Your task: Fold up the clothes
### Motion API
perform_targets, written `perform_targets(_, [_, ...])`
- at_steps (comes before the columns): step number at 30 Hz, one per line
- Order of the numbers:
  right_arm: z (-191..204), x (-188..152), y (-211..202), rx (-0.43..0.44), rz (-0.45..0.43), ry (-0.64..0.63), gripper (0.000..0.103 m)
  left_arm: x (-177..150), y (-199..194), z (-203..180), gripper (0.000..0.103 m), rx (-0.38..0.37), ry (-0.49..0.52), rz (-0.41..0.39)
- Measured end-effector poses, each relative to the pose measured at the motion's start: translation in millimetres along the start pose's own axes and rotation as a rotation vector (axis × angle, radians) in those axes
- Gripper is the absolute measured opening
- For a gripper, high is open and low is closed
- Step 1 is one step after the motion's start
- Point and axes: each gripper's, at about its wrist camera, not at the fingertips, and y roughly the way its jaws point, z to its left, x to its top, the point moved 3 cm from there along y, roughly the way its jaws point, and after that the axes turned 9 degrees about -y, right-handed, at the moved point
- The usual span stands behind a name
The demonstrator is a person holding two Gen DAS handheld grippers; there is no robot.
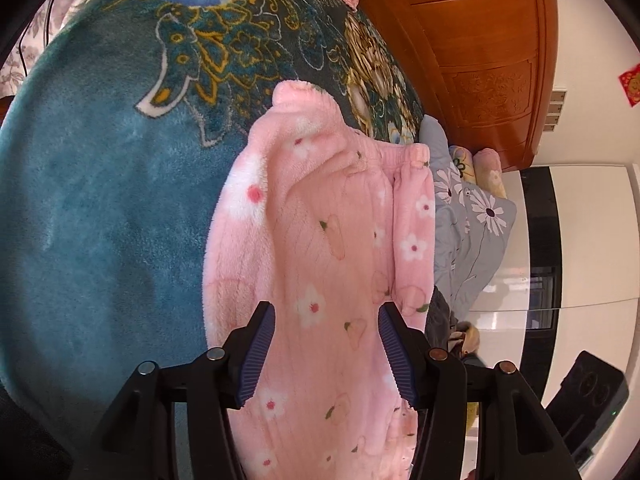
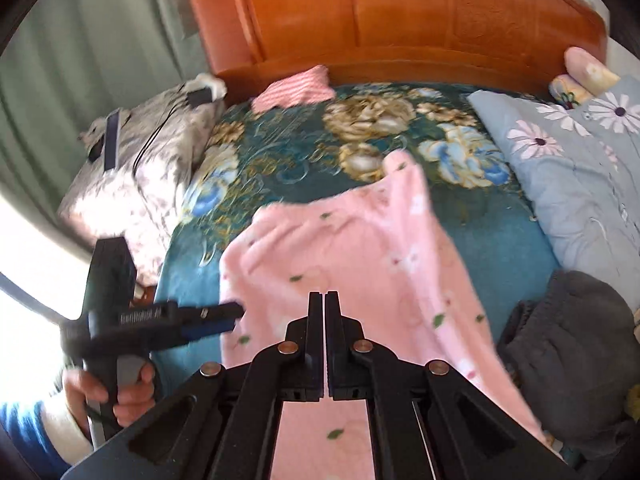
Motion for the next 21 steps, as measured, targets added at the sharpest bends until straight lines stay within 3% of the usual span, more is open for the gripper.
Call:
perform_targets(2, [13,-21,25,-0.002,0.072,-0.009,0.001,-2,-4,1,0.058,0.012,0.003,-0.006])
perform_targets(5, [-2,-35,34,-0.035,0.064,0.049,0.001,-4,-11,0,0.059,0.012,0.028,-0.024])
perform_targets(9, [-43,-26,15,-0.153,-0.014,0.107,0.005,-4,-7,1,0.061,0.023,0.025,-0.023])
perform_targets(10, [-52,-22,11,-0.188,-0.035,0.112,0.02,-6,-6,0,0.061,0.032,0.039,-0.02])
perform_targets(11, [-60,-16,11,-0.211,-0.041,0.114,0.044,-7,-4,-2,0.061,0.041,0.054,-0.017])
perform_targets(13, [-73,-8,23,-0.213,-0.039,0.126,0.057,-11,-3,-7,0.061,0.06,0.095,-0.017])
perform_targets(17, [-97,-3,62,-0.232,0.044,0.206,0.057,-13,-1,-8,0.061,0.076,0.114,-0.011])
perform_targets(21, [-119,-10,94,-0.182,0.124,0.361,0.053,-11,2,-4,0.061,0.082,0.09,-0.004])
